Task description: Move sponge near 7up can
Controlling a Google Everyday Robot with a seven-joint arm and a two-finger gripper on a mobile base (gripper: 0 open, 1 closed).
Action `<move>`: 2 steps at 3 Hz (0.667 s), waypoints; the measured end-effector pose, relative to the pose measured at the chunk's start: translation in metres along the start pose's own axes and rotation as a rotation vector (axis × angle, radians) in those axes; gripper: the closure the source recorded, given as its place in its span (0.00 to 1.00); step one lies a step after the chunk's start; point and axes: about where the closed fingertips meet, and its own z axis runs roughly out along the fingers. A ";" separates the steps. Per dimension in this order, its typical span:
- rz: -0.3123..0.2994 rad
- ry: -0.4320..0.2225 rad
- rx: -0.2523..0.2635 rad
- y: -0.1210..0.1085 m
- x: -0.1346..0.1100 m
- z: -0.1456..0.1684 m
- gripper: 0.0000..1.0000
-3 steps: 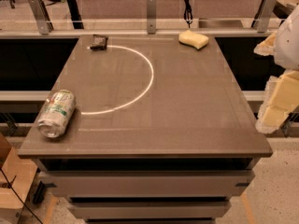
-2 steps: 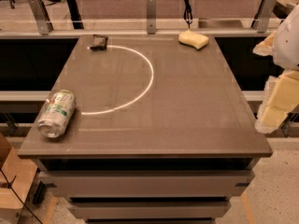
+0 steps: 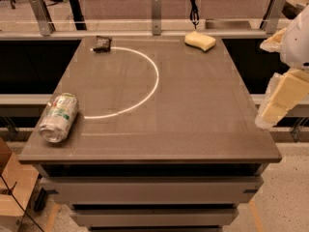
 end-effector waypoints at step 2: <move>0.050 -0.084 0.063 -0.036 0.002 0.010 0.00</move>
Offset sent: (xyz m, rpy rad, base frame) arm 0.0246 -0.0097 0.0013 0.0622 -0.0536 -0.0332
